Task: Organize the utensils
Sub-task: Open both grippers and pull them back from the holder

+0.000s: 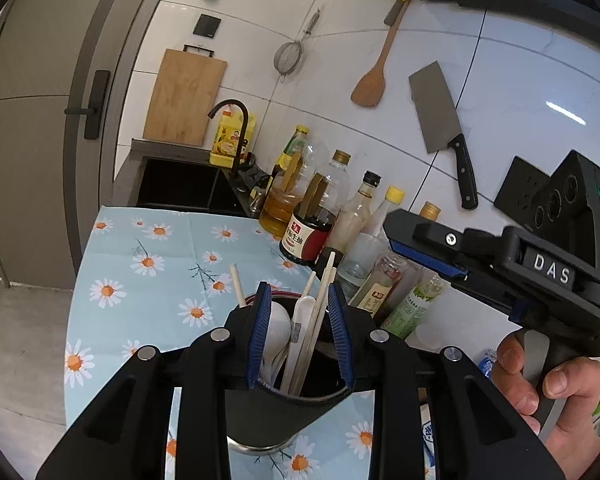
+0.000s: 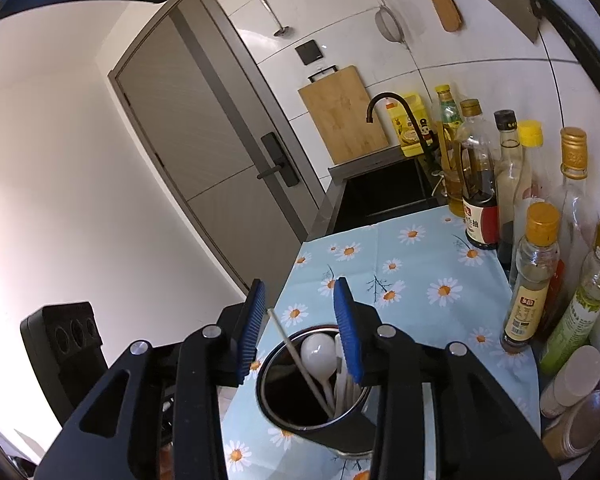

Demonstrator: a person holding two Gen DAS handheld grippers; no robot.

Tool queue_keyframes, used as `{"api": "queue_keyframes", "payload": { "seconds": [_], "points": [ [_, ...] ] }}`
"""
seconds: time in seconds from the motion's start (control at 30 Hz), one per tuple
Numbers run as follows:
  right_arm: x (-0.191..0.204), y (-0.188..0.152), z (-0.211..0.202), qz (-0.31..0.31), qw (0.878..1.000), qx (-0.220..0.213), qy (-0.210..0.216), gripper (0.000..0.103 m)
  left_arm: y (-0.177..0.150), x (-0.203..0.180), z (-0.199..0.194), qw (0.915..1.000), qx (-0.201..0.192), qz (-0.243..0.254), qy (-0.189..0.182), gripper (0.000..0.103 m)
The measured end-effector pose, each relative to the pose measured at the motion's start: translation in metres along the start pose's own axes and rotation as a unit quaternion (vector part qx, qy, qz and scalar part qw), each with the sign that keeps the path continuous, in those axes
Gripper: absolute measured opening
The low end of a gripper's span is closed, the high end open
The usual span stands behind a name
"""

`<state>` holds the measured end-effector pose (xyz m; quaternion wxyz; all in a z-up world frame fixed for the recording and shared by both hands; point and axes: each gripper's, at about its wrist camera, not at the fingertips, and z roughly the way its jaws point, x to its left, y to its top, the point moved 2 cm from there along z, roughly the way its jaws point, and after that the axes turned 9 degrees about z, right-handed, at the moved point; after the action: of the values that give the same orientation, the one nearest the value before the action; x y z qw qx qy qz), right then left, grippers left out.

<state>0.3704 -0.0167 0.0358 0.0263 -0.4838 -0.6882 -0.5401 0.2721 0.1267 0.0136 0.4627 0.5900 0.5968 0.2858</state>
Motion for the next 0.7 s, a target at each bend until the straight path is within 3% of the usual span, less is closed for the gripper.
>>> {"api": "queue_keyframes", "payload": {
  "seconds": [0.2, 0.3, 0.4, 0.7],
  "points": [
    [0.021, -0.01, -0.017, -0.02, 1.0, 0.002, -0.002, 0.038, 0.0, 0.002, -0.03, 0.9999, -0.014, -0.009, 0.003, 0.029],
    [0.034, -0.017, -0.028, -0.03, 1.0, 0.004, -0.001, 0.043, 0.0, 0.003, -0.048, 0.9996, -0.024, -0.013, 0.01, 0.036],
    [0.046, -0.024, -0.038, -0.041, 0.999, 0.011, -0.001, 0.044, -0.002, 0.005, -0.064, 0.9993, -0.03, -0.016, 0.013, 0.036],
    [0.067, -0.056, -0.071, -0.065, 0.997, 0.036, -0.008, 0.052, -0.02, 0.0, -0.105, 0.9998, -0.017, -0.013, -0.002, 0.043]
  ]
}}
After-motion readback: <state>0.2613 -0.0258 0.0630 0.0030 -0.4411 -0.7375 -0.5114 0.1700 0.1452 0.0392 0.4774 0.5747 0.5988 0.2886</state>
